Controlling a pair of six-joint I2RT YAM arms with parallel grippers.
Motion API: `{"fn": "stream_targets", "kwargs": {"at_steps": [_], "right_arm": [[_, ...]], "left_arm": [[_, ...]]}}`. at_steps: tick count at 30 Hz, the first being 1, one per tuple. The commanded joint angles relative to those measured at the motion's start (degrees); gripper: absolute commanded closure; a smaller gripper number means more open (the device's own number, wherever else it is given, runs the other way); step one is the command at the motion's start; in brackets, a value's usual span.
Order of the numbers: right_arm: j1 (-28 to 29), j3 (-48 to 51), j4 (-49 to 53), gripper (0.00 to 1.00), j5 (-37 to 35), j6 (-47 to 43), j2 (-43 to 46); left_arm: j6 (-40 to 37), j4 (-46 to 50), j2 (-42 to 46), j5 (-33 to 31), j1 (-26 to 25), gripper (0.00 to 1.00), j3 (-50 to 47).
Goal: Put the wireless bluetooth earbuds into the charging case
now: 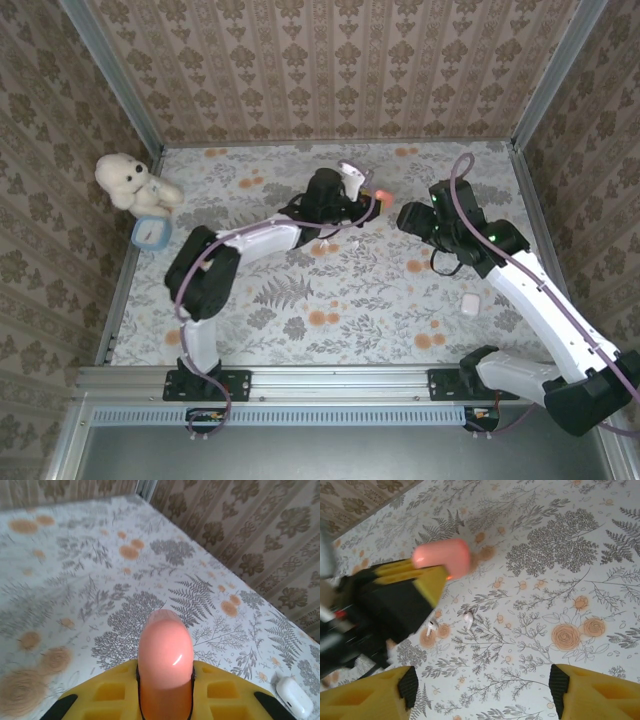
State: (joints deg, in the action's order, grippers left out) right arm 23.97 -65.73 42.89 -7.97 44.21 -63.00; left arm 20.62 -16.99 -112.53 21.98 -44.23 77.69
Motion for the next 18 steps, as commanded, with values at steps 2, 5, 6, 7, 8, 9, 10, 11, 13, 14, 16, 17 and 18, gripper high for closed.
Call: {"fn": "stream_targets", "kwargs": {"at_steps": [2, 5, 6, 7, 8, 9, 10, 11, 13, 14, 16, 17, 18], "right_arm": [[-0.4, 2.3, -1.6, 0.23, 0.4, 1.6, 2.7], [-0.5, 3.2, -1.0, 0.22, 0.6, 1.6, 3.3], [-0.4, 3.4, -0.8, 0.22, 0.7, 1.7, 3.5], [-0.6, 3.6, -0.7, 0.22, 0.6, 1.7, 3.8], [-0.5, 3.7, -0.6, 0.21, 0.6, 1.7, 4.0], [-0.6, 3.9, -0.5, 0.21, 0.6, 1.7, 4.2], [-0.6, 3.9, -0.4, 0.20, 0.7, 1.7, 4.4], [-0.6, 3.9, -0.3, 0.20, 0.8, 1.7, 4.5], [-0.7, 4.0, 0.0, 0.19, 0.9, 1.6, 4.6], [-0.7, 4.0, 0.0, 0.19, 0.9, 1.6, 4.6], [-0.7, 4.0, -0.1, 0.19, 1.1, 1.7, 4.8], [-0.7, 3.9, -0.1, 0.18, 1.2, 1.8, 4.8], [-0.8, 4.0, -0.2, 0.18, 1.3, 1.8, 4.8]], "left_arm": [[7.8, 5.7, -9.2, 0.8, -2.0, 0.96, 10.0], [10.6, 7.2, -14.1, 0.3, -2.7, 0.93, 15.0], [11.4, 7.7, -15.5, 0.3, -2.8, 0.91, 16.2], [12.1, 8.3, -16.7, 0.3, -2.9, 0.89, 17.5], [12.5, 8.9, -17.8, 0.1, -3.1, 0.87, 18.7], [12.7, 9.8, -18.8, -0.2, -3.4, 0.84, 19.9], [12.6, 10.6, -19.5, -0.5, -3.5, 0.83, 20.7], [12.4, 11.3, -20.4, -0.7, -3.7, 0.81, 21.7], [12.4, 12.7, -21.6, -0.9, -4.0, 0.78, 23.2], [12.3, 13.4, -22.0, -1.1, -4.0, 0.76, 23.8], [11.8, 14.5, -22.5, -1.4, -4.2, 0.72, 24.4], [11.5, 14.9, -22.6, -1.4, -4.2, 0.71, 24.6], [11.3, 15.2, -22.7, -1.6, -4.2, 0.69, 24.7]]}}
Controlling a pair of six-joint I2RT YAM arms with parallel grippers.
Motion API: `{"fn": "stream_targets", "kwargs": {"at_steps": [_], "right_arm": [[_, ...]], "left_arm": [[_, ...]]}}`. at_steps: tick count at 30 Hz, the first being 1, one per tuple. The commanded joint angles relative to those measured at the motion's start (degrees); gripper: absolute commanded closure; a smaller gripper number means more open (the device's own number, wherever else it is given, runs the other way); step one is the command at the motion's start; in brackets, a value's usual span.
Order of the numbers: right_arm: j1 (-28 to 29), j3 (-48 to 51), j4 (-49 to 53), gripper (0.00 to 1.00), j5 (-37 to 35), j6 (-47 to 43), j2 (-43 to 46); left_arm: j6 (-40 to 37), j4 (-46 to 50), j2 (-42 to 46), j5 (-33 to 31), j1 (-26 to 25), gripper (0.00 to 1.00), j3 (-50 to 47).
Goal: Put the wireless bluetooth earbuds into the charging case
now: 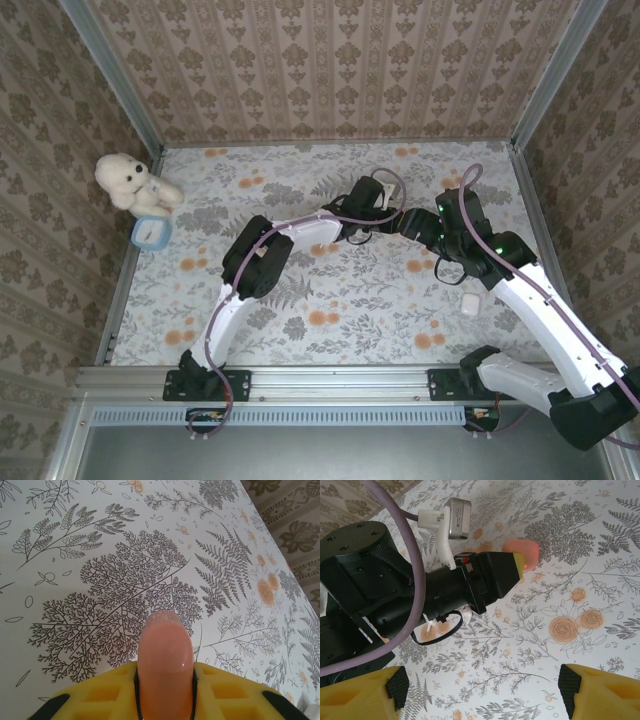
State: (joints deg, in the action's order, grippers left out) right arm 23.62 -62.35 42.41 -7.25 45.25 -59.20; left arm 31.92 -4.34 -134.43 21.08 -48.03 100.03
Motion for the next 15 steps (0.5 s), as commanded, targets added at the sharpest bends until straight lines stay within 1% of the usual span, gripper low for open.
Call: {"fn": "stream_targets", "kwargs": {"at_steps": [1, 11, 15], "right_arm": [[-0.4, 0.5, 0.2, 0.18, 0.6, 0.8, 0.9], [-0.3, -0.1, -0.4, 0.18, 0.5, 1.3, 0.2], [-0.4, -0.4, -0.3, 0.18, 0.2, 1.3, 0.0]], "left_arm": [[-0.2, 2.9, -0.8, -0.8, -0.4, 0.68, 2.3], [-1.2, 4.3, -1.3, -0.6, -0.2, 0.66, 1.5], [-2.1, 4.4, -0.6, -1.0, 0.2, 0.63, 1.5]]}}
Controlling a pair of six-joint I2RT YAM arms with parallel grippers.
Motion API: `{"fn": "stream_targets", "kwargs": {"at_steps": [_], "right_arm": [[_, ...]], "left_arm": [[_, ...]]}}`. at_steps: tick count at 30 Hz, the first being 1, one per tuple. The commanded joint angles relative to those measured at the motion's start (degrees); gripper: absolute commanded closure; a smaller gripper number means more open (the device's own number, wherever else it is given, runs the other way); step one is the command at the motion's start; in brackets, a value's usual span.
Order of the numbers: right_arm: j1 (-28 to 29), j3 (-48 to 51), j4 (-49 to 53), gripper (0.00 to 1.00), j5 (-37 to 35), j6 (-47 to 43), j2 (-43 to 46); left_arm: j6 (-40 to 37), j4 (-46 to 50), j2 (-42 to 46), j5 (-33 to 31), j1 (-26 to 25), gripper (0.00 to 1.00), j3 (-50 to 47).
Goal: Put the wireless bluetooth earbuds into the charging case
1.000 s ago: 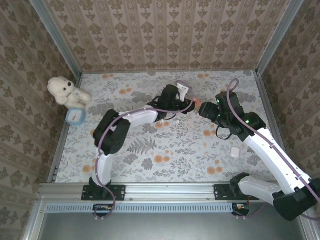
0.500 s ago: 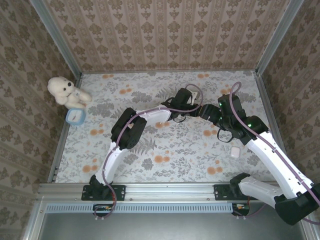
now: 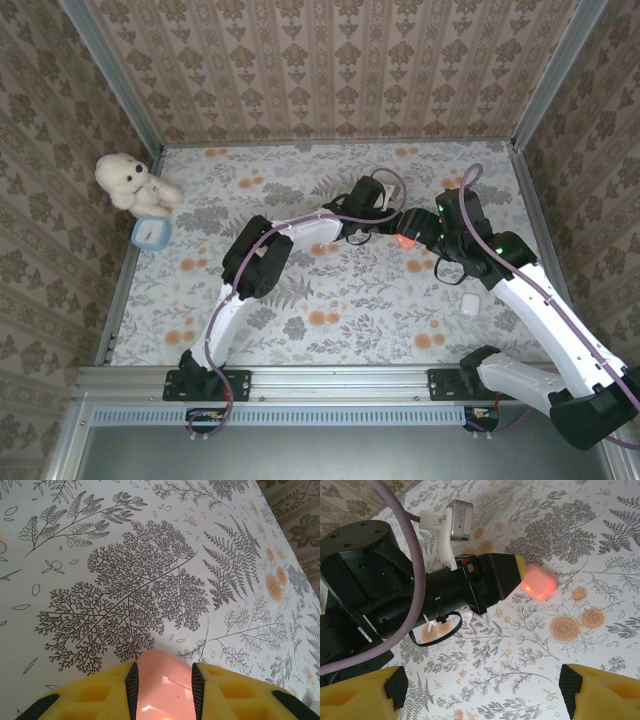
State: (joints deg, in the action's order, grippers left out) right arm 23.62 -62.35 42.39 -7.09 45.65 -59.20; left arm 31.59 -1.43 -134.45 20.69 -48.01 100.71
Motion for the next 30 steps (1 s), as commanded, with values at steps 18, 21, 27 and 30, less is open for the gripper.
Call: {"fn": "stream_targets", "kwargs": {"at_steps": [18, 21, 27, 30], "right_arm": [[-0.5, -2.9, -2.2, 0.00, -3.3, -4.0, -1.6], [-0.4, -2.9, -2.4, 0.00, -5.9, -4.6, -4.3], [-0.5, -3.8, -3.5, 0.00, -9.0, -7.4, -8.7], [-0.9, -4.3, -2.8, 0.00, -10.7, -8.5, -9.9]], "left_arm": [[-16.8, 5.8, 42.8, -7.1, 16.4, 0.27, -20.2], [-19.3, 7.7, 49.9, -10.6, 20.0, 0.00, -24.8], [-20.5, 7.8, 60.2, -20.8, 25.9, 0.00, -34.9], [-19.4, 6.3, 64.5, -26.5, 27.8, 0.00, -40.0]]}}
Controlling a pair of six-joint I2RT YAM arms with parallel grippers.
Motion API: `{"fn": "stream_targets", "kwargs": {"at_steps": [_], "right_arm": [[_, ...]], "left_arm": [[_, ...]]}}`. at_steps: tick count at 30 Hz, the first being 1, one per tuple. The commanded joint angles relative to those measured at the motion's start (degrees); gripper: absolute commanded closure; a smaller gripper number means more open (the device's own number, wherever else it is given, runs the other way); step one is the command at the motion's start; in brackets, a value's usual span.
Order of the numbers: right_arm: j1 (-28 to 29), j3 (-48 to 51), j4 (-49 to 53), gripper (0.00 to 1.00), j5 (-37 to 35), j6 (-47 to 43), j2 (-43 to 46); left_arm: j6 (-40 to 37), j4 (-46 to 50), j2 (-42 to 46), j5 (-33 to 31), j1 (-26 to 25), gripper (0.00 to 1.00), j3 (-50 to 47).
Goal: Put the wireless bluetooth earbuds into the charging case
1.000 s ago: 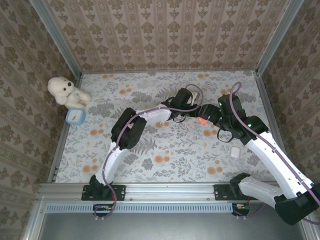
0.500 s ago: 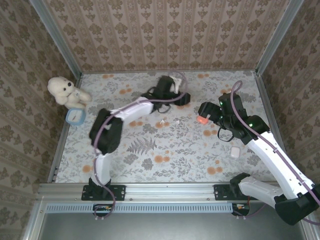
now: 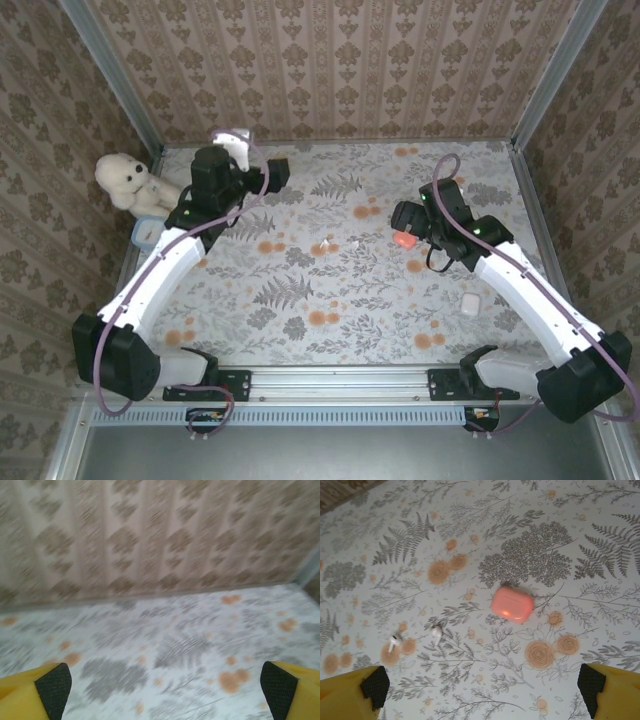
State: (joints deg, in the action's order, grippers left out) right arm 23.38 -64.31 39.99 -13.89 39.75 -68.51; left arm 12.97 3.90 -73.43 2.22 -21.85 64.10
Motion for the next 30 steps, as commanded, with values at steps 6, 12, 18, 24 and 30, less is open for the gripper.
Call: {"fn": "stream_targets", "kwargs": {"at_steps": [6, 12, 18, 24, 30], "right_arm": [[-9.8, -2.2, 10.7, 0.01, -4.6, 4.5, -4.5], [-21.1, 3.9, 13.5, 0.02, -5.3, 12.8, -1.7], [-35.1, 8.8, 15.2, 0.03, 3.0, 19.0, 2.8], [-37.8, 10.2, 16.6, 0.07, 9.9, 19.8, 0.0], [-34.2, 14.3, 16.3, 0.08, 10.3, 21.6, -3.3]], "left_arm": [[7.0, 7.6, 4.1, -3.9, 5.9, 0.00, -3.2], [12.0, 6.3, -1.3, -0.1, 2.9, 0.00, -2.6], [10.0, 0.1, -6.5, -2.2, -3.9, 0.00, -3.8], [11.5, -2.5, -11.6, 1.4, -6.6, 0.00, -3.1], [9.1, -1.9, -12.6, 3.6, -6.5, 0.00, -0.4]]}}
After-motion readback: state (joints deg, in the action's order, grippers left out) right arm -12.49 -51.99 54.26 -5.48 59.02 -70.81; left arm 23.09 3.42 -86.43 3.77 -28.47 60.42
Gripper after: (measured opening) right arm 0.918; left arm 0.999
